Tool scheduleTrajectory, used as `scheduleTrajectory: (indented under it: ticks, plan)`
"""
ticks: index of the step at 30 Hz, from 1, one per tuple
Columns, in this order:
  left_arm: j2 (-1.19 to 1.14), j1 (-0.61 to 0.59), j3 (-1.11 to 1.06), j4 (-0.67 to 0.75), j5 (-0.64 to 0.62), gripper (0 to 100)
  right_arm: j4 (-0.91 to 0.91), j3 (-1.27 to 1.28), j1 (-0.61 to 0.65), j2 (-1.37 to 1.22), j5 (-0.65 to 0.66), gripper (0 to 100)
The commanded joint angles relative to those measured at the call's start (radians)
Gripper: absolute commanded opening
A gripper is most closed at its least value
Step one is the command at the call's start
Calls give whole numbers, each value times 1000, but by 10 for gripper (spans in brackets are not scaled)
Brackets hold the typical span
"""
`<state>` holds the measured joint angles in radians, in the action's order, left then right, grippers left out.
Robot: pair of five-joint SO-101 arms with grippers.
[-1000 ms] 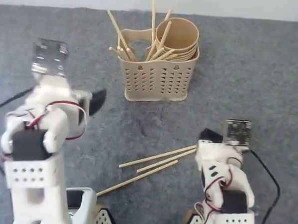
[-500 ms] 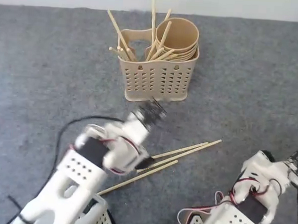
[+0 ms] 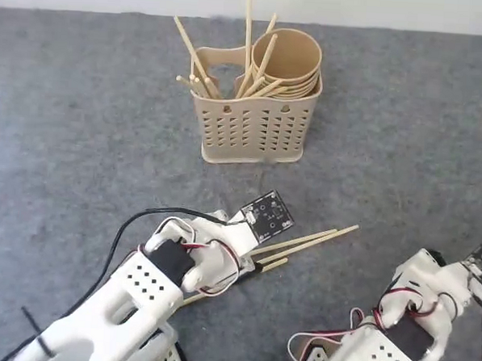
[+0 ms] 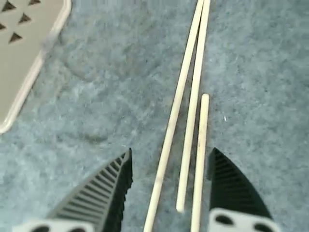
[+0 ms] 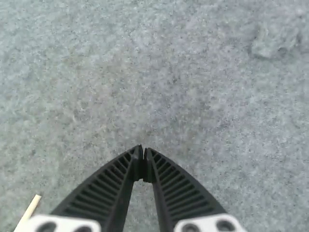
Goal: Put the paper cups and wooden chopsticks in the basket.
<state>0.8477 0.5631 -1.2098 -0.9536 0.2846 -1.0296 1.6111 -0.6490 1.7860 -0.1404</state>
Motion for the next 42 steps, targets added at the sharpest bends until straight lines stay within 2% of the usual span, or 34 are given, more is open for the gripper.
scheduleTrajectory:
  ticks: [1,8,16,18,23,28,34,42]
  plan:
    - [-98,3,24,86,12,276,-10,-9,-8,-4,20,6]
    - [-439,3,128,209,12,288,-10,-9,-8,-7,57,6]
    - [-727,5,348,94,12,283,-10,-9,-7,-5,60,6]
    - [-760,18,375,66,12,244,-10,-9,-4,-4,60,6]
    - [-764,109,360,20,15,10,-10,-8,19,-4,61,6]
    - [-763,201,341,-11,17,12,-10,-8,19,-4,61,6]
    - [-729,227,352,-20,15,12,-10,-8,19,-4,61,6]
    - [-293,209,452,-284,15,12,-10,0,19,-4,61,6]
